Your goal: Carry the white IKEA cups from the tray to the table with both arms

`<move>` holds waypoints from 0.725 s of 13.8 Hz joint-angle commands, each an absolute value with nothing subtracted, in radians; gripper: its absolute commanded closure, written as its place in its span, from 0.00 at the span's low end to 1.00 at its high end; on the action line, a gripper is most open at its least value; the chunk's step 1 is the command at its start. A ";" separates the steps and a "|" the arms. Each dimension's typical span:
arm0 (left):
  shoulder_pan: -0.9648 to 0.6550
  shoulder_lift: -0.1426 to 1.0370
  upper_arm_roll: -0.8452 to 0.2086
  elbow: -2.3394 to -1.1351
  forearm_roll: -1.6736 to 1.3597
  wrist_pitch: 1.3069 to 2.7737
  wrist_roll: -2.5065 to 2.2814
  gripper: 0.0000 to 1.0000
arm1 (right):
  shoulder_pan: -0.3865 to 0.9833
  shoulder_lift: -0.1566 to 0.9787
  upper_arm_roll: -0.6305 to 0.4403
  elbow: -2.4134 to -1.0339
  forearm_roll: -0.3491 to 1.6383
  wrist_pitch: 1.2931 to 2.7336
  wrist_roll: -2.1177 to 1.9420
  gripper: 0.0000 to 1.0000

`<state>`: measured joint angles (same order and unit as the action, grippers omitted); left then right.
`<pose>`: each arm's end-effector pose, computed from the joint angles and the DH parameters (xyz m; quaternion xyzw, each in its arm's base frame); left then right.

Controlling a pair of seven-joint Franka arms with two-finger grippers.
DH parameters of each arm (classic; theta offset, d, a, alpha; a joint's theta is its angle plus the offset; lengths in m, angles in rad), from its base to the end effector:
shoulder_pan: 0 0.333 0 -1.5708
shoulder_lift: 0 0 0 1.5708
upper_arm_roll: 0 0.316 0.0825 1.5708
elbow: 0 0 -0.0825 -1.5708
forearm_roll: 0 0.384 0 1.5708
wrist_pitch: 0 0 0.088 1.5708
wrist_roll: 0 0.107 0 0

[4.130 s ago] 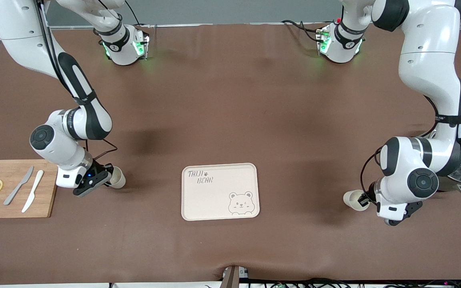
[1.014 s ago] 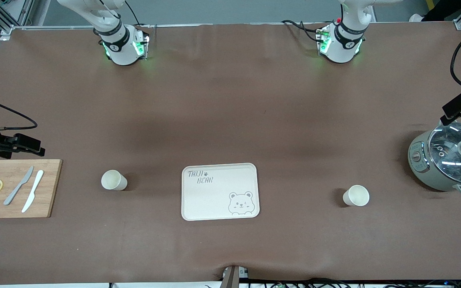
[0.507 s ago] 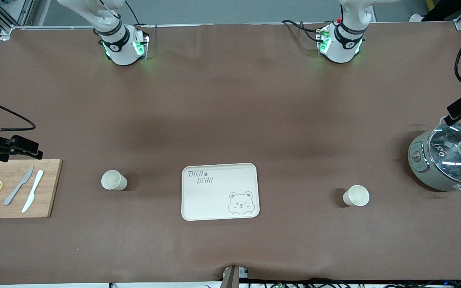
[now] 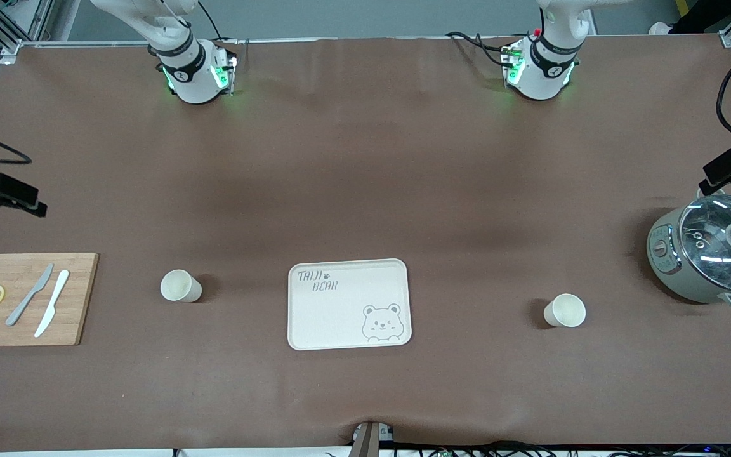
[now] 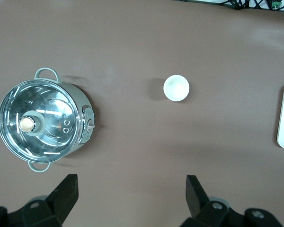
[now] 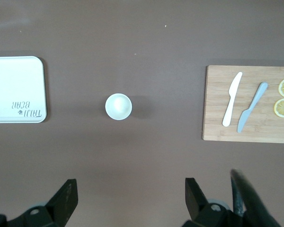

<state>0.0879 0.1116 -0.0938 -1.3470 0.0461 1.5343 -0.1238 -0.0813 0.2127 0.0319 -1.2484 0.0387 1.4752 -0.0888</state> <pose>0.5852 0.0054 0.6631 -0.9972 -0.0611 -0.0391 0.0153 0.6088 -0.0282 0.6429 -0.9995 -0.0213 -0.0087 0.0221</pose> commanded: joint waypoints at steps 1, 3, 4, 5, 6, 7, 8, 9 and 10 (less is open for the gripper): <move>0.106 0.100 -0.109 -1.345 0.012 1.516 -0.109 0.00 | -0.112 0.193 0.046 -1.279 0.028 1.474 -0.086 0.00; 0.106 0.100 -0.107 -1.345 0.012 1.516 -0.109 0.00 | -0.114 0.170 0.046 -1.317 0.026 1.476 -0.084 0.00; 0.106 0.100 -0.104 -1.345 0.015 1.516 -0.110 0.00 | -0.114 0.166 0.046 -1.330 0.026 1.483 -0.084 0.00; 0.106 0.100 -0.103 -1.345 0.015 1.516 -0.110 0.00 | -0.117 0.169 0.045 -1.333 0.026 1.486 -0.086 0.00; 0.106 0.098 -0.104 -1.347 0.015 1.516 -0.110 0.00 | -0.120 0.170 0.044 -1.333 0.026 1.485 -0.086 0.00; 0.104 0.097 -0.106 -1.345 0.012 1.514 -0.110 0.00 | -0.118 0.173 0.043 -1.333 0.026 1.486 -0.086 0.00; 0.104 0.095 -0.106 -1.345 0.009 1.513 -0.110 0.00 | -0.118 0.175 0.032 -1.333 0.026 1.486 -0.087 0.00; 0.104 0.095 -0.106 -1.345 0.005 1.500 -0.110 0.00 | -0.117 0.175 0.031 -1.335 0.026 1.486 -0.086 0.00; 0.104 0.095 -0.107 -1.345 0.005 1.496 -0.110 0.00 | -0.117 0.175 0.031 -1.336 0.026 1.486 -0.086 0.00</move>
